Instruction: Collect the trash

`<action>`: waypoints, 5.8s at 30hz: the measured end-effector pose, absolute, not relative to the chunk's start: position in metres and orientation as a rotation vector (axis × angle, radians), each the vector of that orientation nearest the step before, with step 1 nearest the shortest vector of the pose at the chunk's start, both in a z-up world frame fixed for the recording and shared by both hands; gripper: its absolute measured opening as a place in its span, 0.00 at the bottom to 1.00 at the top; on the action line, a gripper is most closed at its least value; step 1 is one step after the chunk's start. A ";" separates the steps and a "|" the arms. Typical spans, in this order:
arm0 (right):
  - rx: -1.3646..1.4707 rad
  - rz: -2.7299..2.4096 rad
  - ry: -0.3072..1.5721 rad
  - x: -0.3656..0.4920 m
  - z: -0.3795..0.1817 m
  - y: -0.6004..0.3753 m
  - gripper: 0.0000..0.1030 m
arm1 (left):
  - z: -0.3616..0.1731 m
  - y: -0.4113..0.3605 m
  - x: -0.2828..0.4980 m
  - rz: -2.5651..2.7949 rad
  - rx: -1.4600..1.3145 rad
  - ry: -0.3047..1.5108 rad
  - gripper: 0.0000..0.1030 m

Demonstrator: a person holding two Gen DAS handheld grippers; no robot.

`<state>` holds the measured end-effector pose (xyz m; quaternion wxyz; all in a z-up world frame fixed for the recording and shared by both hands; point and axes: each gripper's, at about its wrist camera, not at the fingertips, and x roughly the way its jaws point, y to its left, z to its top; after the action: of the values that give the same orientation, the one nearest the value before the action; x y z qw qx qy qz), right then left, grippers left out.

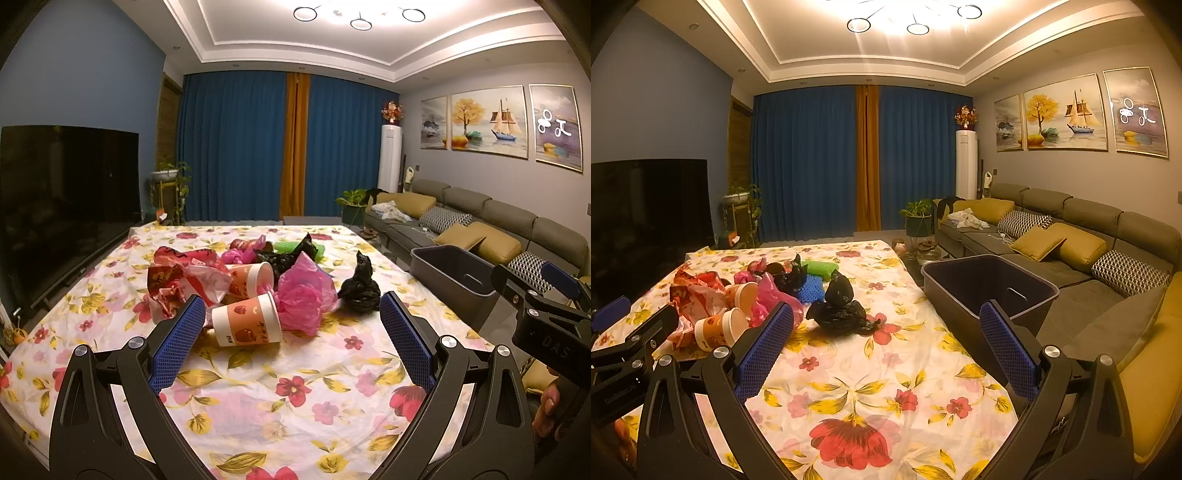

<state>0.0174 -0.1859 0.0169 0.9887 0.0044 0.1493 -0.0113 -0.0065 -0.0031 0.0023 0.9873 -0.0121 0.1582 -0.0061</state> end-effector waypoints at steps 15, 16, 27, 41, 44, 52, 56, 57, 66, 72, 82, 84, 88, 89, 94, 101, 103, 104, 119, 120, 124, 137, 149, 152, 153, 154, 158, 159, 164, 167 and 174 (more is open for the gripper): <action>0.010 -0.027 0.300 0.017 0.016 -0.186 0.95 | 0.002 -0.004 -0.008 -0.016 -0.029 0.319 0.91; 0.011 -0.027 0.300 0.016 0.016 -0.186 0.95 | 0.002 -0.005 -0.008 -0.017 -0.029 0.318 0.91; 0.011 -0.027 0.300 0.017 0.016 -0.187 0.95 | 0.002 -0.004 -0.008 -0.016 -0.031 0.320 0.91; 0.012 -0.027 0.301 0.017 0.016 -0.187 0.95 | 0.002 -0.004 -0.008 -0.017 -0.033 0.321 0.91; 0.012 -0.028 0.301 0.016 0.015 -0.187 0.95 | 0.003 -0.002 -0.007 -0.016 -0.034 0.321 0.91; 0.013 -0.024 0.304 0.018 0.012 -0.187 0.95 | -0.002 -0.002 -0.004 -0.014 -0.044 0.323 0.91; 0.011 -0.013 0.311 0.026 0.008 -0.183 0.95 | -0.004 0.005 -0.003 0.005 -0.051 0.322 0.91; 0.009 -0.008 0.309 0.027 0.007 -0.181 0.95 | -0.004 0.010 -0.001 0.015 -0.054 0.322 0.91; -0.024 0.079 0.297 0.062 0.001 -0.147 0.95 | -0.009 0.058 0.016 0.123 -0.077 0.318 0.91; -0.074 0.156 0.312 0.100 -0.003 -0.108 0.95 | -0.006 0.098 0.036 0.187 -0.097 0.301 0.91; -0.068 0.231 0.389 0.167 -0.017 -0.069 0.83 | -0.021 0.134 0.073 0.210 -0.111 0.333 0.91; -0.075 0.236 0.406 0.177 -0.023 -0.064 0.75 | -0.027 0.137 0.078 0.206 -0.108 0.349 0.91; -0.064 0.254 0.460 0.197 -0.037 -0.058 0.68 | -0.035 0.143 0.083 0.204 -0.114 0.369 0.91; -0.065 0.257 0.470 0.200 -0.039 -0.057 0.66 | -0.036 0.145 0.084 0.203 -0.120 0.373 0.91; -0.089 0.269 0.506 0.216 -0.051 -0.049 0.50 | -0.042 0.149 0.091 0.181 -0.149 0.392 0.91; -0.093 0.283 0.553 0.227 -0.063 -0.048 0.21 | -0.053 0.147 0.113 0.181 -0.125 0.450 0.91; -0.086 0.293 0.557 0.227 -0.064 -0.050 0.15 | -0.056 0.148 0.117 0.173 -0.131 0.480 0.89; -0.082 0.292 0.555 0.227 -0.064 -0.052 0.12 | -0.057 0.150 0.119 0.167 -0.141 0.488 0.86; -0.032 0.301 0.473 0.196 -0.037 -0.076 0.08 | -0.064 0.149 0.118 0.102 -0.156 0.553 0.31; -0.032 0.301 0.467 0.193 -0.036 -0.078 0.07 | -0.064 0.150 0.115 0.105 -0.158 0.547 0.28; -0.025 0.301 0.444 0.183 -0.029 -0.086 0.07 | -0.056 0.149 0.099 0.114 -0.172 0.509 0.25; 0.017 0.267 0.361 0.153 -0.006 -0.126 0.07 | 0.005 0.113 0.058 0.034 -0.146 0.337 0.24; 0.028 0.178 0.316 0.135 0.009 -0.188 0.06 | 0.023 0.033 0.083 -0.116 -0.100 0.301 0.24; 0.032 0.147 0.306 0.133 0.012 -0.206 0.06 | 0.022 0.014 0.095 -0.158 -0.105 0.307 0.24; 0.031 0.137 0.301 0.133 0.013 -0.210 0.05 | 0.022 0.008 0.098 -0.170 -0.106 0.308 0.24; 0.032 0.124 0.295 0.133 0.014 -0.217 0.05 | 0.023 0.002 0.102 -0.182 -0.105 0.309 0.24; 0.038 0.071 0.270 0.133 0.023 -0.241 0.05 | 0.026 -0.027 0.120 -0.238 -0.097 0.303 0.24; 0.040 0.056 0.261 0.133 0.025 -0.248 0.05 | 0.027 -0.034 0.124 -0.252 -0.096 0.300 0.24; 0.060 -0.021 0.225 0.135 0.034 -0.285 0.04 | 0.037 -0.076 0.143 -0.323 -0.089 0.283 0.24; 0.067 -0.071 0.208 0.136 0.036 -0.306 0.04 | 0.041 -0.100 0.154 -0.360 -0.088 0.276 0.24; 0.082 -0.157 0.173 0.141 0.037 -0.346 0.04 | 0.044 -0.166 0.186 -0.444 -0.069 0.260 0.24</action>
<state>0.1412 -0.3461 0.0365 0.9923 0.0411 0.0862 -0.0784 0.1863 -0.1657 0.0438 0.9665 -0.0343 0.1286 -0.2195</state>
